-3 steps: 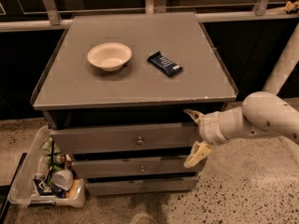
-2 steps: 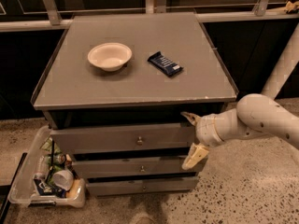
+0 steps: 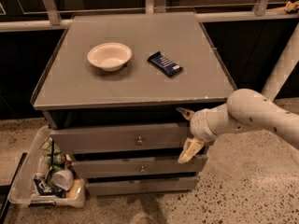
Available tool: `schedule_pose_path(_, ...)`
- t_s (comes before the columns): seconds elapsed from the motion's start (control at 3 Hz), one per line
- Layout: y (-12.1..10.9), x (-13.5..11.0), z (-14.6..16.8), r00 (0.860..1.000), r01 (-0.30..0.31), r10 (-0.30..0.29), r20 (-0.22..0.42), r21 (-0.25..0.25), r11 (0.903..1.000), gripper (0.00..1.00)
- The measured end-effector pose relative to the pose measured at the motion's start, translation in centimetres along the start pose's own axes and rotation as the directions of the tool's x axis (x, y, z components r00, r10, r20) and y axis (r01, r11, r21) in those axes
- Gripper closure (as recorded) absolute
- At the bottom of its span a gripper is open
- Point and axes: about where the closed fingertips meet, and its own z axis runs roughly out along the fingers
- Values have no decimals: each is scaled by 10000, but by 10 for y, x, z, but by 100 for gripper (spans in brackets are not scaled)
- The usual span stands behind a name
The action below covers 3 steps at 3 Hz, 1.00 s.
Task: Open top drawer
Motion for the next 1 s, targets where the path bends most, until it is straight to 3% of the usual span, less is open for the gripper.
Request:
schedule_pose_path(0.67, 0, 23, 8, 9972, -401, 399, -631, -18, 9992, 0)
schedule_pose_path(1.0, 0, 24, 8, 9970, -422, 420, -651, -16, 9991, 16)
